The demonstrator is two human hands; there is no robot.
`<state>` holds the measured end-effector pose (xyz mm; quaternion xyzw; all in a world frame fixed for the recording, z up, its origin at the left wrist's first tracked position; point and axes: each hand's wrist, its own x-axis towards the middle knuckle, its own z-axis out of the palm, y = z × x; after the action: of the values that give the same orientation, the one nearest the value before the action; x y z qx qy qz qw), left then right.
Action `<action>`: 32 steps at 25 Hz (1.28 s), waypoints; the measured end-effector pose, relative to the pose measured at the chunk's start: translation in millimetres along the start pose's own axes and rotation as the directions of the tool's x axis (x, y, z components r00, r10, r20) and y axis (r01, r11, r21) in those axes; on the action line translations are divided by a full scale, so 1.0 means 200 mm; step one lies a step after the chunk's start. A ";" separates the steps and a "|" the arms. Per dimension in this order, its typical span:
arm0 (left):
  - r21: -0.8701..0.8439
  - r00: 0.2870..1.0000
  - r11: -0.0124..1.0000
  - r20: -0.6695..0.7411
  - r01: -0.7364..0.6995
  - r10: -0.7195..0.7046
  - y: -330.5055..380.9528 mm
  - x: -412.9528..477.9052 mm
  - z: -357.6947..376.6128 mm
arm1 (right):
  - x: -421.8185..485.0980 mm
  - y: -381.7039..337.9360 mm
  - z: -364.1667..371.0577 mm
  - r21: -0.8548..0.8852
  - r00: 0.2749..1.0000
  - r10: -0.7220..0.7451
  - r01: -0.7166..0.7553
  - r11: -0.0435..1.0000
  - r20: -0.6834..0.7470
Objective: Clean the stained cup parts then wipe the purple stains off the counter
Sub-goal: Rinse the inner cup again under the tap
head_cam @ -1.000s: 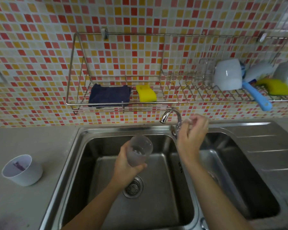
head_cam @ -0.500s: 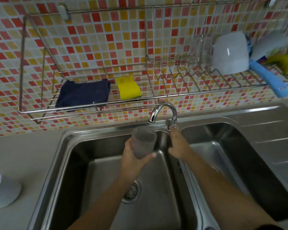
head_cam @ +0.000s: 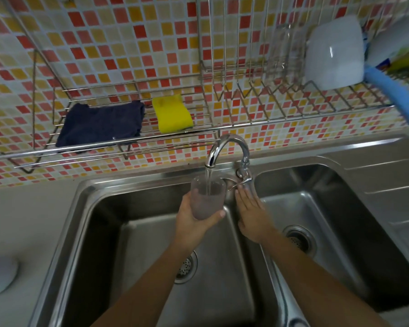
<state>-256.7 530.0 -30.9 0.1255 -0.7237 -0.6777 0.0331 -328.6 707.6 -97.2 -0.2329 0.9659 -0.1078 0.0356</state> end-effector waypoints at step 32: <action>0.064 0.991 0.995 0.107 0.076 -0.083 -0.10 0.00 -0.04 | -0.08 0.04 -0.03 0.506 0.868 0.413 -0.235 0.830 -0.276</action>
<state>-252.7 520.2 -50.0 0.1178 -0.7389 -0.6624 -0.0375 -317.6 722.9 -92.8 -0.0226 0.9272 -0.3657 -0.0772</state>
